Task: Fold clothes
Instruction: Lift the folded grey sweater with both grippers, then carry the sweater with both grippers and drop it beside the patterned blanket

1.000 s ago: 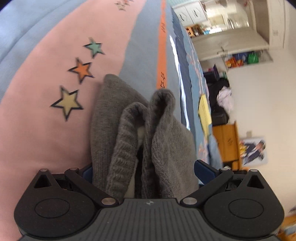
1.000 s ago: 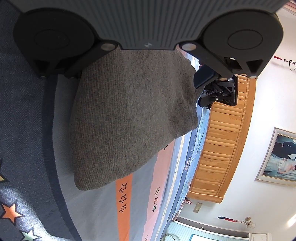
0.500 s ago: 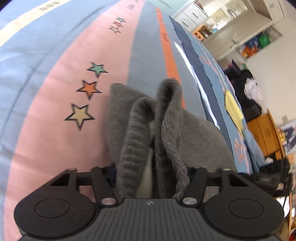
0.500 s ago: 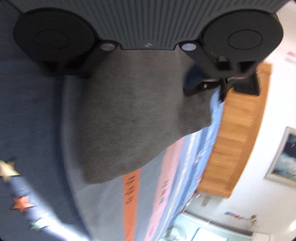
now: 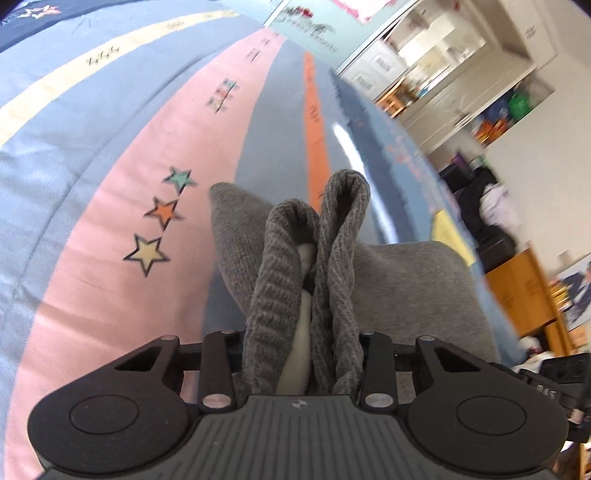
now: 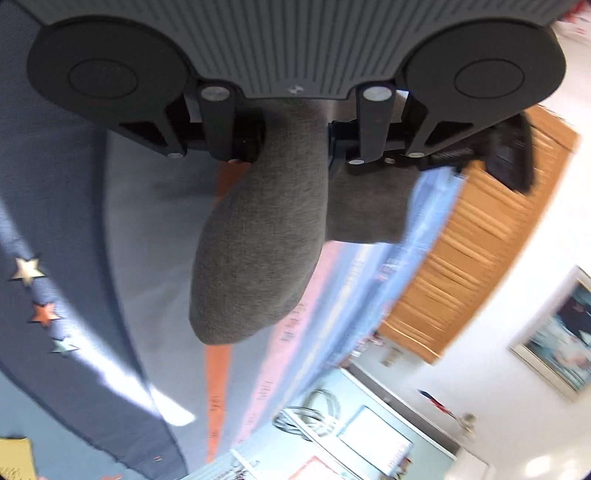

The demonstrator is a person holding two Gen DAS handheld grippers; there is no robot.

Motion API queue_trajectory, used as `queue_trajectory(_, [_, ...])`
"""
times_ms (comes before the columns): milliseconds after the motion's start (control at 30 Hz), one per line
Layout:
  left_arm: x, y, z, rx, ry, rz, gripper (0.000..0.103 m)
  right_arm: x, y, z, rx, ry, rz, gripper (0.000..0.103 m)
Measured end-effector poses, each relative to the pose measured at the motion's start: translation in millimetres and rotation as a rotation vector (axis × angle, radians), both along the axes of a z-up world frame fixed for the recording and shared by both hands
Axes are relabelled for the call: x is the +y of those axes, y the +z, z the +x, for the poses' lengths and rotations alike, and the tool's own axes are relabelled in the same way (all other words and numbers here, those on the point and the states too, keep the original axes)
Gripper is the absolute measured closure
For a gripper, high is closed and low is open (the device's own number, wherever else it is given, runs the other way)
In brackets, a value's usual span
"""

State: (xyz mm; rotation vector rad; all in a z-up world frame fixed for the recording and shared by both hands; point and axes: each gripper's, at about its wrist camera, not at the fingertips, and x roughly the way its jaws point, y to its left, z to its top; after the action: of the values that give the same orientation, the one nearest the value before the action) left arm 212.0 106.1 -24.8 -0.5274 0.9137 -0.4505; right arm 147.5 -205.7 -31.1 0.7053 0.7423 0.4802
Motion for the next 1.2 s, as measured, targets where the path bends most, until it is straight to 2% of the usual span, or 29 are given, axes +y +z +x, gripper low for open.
queue_trajectory(267, [11,14,-40,0.008,-0.011,-0.051,0.065,0,5,-30,0.011,0.006,0.108,0.072])
queue_trajectory(467, [-11,9,-74,0.047,-0.066,-0.103,0.064,-22,6,-79,0.032,-0.019,0.168,0.072])
queue_trajectory(633, [-61,4,-102,0.075,-0.156,-0.113,0.064,-56,7,-130,0.054,-0.063,0.193,0.072])
queue_trajectory(900, [-159,-6,-131,0.110,-0.266,-0.143,0.064,-141,9,-218,0.057,-0.167,0.232,0.072])
queue_trajectory(1067, [-216,-10,-133,0.132,-0.287,-0.153,0.064,-186,10,-234,0.056,-0.212,0.236,0.072])
queue_trajectory(1200, [-264,0,-117,0.115,-0.283,-0.164,0.064,-222,21,-220,0.025,-0.234,0.223,0.072])
